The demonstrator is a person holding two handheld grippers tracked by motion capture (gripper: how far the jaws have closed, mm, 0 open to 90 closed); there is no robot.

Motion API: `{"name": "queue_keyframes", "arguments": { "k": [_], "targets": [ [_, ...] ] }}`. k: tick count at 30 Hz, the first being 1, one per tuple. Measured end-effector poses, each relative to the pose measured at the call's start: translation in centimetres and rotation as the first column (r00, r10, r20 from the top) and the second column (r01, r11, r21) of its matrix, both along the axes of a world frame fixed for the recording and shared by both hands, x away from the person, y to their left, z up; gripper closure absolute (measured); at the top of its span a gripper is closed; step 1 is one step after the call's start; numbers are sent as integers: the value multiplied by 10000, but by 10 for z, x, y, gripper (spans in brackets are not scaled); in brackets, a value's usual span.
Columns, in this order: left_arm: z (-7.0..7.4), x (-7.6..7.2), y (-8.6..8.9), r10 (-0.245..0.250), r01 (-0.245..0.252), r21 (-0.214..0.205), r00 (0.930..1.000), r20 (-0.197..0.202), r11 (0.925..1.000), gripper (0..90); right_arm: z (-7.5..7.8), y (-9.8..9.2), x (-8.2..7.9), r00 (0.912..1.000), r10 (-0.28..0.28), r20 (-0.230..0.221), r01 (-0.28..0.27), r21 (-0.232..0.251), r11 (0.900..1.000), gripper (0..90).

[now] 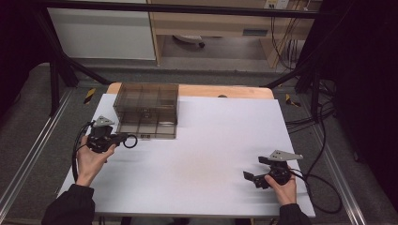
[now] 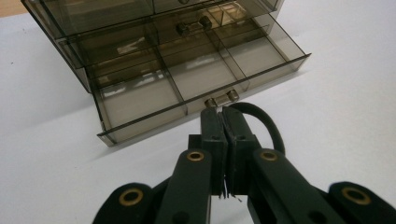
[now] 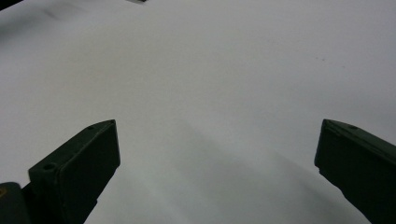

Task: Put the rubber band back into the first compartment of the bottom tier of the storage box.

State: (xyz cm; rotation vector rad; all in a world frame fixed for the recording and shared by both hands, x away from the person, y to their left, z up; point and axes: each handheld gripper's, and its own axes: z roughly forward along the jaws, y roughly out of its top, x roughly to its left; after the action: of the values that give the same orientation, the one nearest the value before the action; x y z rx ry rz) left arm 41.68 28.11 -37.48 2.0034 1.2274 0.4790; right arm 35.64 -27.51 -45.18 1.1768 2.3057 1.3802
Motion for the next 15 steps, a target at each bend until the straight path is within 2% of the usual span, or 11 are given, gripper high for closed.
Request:
{"name": "queue_keyframes", "arguments": {
  "k": [15],
  "targets": [
    [-3,21,4,434,-434,93,9990,-86,9990,878,0,0,0,10000,-1,-11,1,-2,10000,7]
  ]
}}
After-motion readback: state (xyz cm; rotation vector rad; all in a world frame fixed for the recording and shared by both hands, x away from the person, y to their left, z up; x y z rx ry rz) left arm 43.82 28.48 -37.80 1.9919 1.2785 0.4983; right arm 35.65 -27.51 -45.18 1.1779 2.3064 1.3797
